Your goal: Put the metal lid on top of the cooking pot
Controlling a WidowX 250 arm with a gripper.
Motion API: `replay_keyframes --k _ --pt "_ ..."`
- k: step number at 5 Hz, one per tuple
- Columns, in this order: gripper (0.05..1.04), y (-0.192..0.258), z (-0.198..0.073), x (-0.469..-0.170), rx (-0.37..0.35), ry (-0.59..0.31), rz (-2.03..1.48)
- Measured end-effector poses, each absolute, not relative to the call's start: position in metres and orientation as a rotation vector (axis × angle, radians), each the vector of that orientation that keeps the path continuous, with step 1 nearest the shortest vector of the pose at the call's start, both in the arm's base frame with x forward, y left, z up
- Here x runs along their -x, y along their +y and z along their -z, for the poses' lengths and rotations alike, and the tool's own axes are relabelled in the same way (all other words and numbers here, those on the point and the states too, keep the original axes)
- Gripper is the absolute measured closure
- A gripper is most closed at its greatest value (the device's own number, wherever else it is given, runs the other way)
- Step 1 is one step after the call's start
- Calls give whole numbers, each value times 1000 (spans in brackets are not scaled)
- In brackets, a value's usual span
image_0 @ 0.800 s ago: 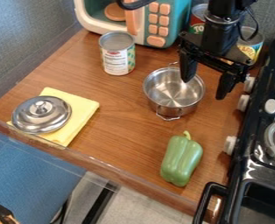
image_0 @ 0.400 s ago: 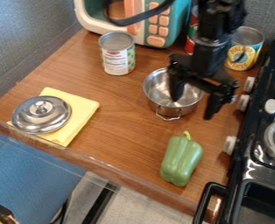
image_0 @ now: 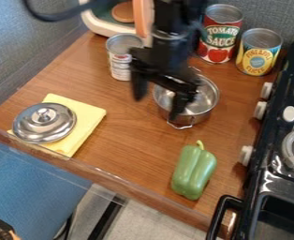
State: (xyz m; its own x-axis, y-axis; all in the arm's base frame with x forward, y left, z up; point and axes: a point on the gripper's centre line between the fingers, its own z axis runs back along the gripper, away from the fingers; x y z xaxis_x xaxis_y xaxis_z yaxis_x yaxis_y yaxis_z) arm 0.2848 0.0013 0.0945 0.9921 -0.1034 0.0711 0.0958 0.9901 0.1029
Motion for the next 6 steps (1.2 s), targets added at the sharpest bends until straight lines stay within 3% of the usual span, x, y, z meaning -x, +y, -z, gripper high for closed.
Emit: replay_keyframes --k 3,6 --pt "82 106 -83 -242 -77 -75 -123" --pt "82 151 -59 -217 -46 -25 -228"
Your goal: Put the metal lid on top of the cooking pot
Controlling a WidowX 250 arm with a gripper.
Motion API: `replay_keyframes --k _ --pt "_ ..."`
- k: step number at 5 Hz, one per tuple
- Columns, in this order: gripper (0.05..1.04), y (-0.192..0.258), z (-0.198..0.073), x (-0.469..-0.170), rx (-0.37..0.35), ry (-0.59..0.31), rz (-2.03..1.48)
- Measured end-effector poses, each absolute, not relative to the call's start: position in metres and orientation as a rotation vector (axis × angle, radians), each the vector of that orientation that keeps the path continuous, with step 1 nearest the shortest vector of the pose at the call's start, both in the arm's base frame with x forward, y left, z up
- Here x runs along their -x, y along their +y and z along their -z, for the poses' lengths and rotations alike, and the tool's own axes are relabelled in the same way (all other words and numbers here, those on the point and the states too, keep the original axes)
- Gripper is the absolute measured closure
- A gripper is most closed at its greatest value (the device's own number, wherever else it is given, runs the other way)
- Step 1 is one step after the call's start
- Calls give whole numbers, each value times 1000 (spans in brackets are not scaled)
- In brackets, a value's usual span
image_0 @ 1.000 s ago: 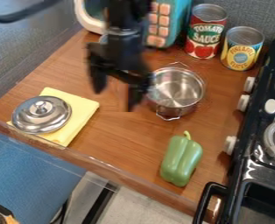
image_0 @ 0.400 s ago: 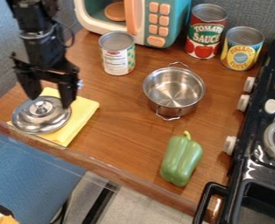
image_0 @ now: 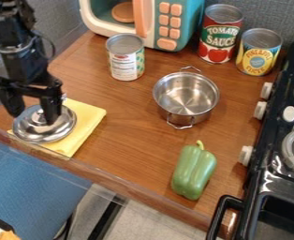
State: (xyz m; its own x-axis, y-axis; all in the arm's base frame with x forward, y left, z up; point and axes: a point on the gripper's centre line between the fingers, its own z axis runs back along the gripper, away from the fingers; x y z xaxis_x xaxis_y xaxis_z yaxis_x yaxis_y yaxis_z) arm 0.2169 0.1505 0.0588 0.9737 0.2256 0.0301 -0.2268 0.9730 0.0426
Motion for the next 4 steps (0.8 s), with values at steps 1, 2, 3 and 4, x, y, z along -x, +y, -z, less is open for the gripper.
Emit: replay_keyframes --k 1,2,3,4 --pt "82 152 -45 -218 -30 -4 -244" --pt "82 158 -40 -224 -39 -3 -261" --pt "88 164 -40 -232 -46 -14 -275" --pt "152 165 -41 -241 -62 -21 -267"
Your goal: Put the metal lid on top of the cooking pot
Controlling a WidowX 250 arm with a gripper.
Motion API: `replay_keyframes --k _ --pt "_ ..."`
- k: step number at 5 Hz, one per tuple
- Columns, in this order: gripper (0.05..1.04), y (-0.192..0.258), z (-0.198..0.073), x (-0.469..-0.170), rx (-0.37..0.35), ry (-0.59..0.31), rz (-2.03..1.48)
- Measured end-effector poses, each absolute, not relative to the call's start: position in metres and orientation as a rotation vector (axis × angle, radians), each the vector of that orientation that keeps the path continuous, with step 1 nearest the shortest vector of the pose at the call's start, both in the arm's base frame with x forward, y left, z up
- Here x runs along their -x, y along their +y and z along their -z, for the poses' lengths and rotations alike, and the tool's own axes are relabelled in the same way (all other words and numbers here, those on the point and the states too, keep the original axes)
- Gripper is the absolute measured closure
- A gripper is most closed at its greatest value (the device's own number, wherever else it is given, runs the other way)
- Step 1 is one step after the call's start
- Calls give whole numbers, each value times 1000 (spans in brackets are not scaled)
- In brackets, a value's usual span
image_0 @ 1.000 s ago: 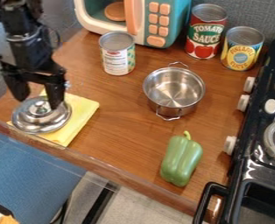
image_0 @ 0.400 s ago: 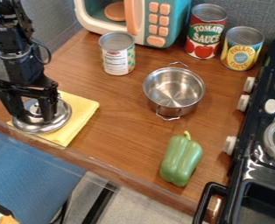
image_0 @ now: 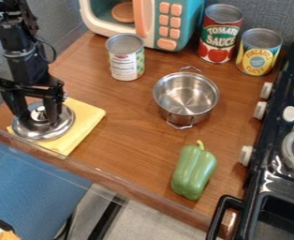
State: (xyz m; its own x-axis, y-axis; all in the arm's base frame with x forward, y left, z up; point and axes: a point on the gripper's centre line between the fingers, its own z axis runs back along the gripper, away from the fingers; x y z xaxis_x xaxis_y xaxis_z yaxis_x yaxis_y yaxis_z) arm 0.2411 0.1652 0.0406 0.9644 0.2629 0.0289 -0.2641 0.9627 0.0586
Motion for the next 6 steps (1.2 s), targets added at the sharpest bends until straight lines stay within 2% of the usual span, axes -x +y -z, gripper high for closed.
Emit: replay_keyframes --k 1,2,3,5,6 --pt "392 163 -40 -246 -65 -17 -256" --pt "700 162 -38 -246 -65 -8 -260" --pt "805 162 -36 -246 -68 -7 -255" --pt "805 145 -46 -255 -67 -12 -233" --pt "805 124 -90 -283 -104 -84 -198"
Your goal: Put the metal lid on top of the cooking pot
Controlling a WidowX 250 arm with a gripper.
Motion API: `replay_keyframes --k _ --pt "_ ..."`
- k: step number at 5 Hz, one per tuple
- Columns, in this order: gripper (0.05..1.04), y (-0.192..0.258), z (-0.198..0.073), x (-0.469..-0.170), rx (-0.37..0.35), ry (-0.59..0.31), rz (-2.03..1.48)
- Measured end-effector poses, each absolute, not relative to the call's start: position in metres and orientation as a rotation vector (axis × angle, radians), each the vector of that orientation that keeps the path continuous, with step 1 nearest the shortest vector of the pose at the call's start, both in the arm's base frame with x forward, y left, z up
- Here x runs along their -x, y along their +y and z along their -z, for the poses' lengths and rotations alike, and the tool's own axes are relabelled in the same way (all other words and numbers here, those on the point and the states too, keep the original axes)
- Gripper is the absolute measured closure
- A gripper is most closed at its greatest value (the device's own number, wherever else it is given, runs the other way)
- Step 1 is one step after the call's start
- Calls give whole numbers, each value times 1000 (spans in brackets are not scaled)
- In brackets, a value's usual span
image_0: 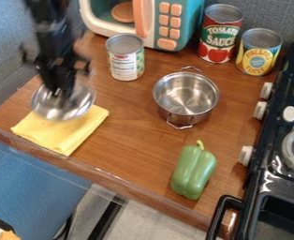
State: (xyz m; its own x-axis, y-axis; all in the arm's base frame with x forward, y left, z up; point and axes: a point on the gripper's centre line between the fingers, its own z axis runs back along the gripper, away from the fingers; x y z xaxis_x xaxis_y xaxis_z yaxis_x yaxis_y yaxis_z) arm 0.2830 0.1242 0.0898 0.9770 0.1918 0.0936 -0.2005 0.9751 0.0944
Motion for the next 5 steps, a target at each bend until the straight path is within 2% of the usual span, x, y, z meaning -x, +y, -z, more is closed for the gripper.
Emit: replay_keyframes --k 1,2,3,4,5 --pt "805 96 -119 -312 -83 -139 -159" --pt "805 49 -117 -352 -17 -156 -74" --pt "805 6 -111 -380 9 -154 4" --pt "805 -21 -100 -394 9 -138 71" --pt "805 -28 -86 -398 -3 -109 91"
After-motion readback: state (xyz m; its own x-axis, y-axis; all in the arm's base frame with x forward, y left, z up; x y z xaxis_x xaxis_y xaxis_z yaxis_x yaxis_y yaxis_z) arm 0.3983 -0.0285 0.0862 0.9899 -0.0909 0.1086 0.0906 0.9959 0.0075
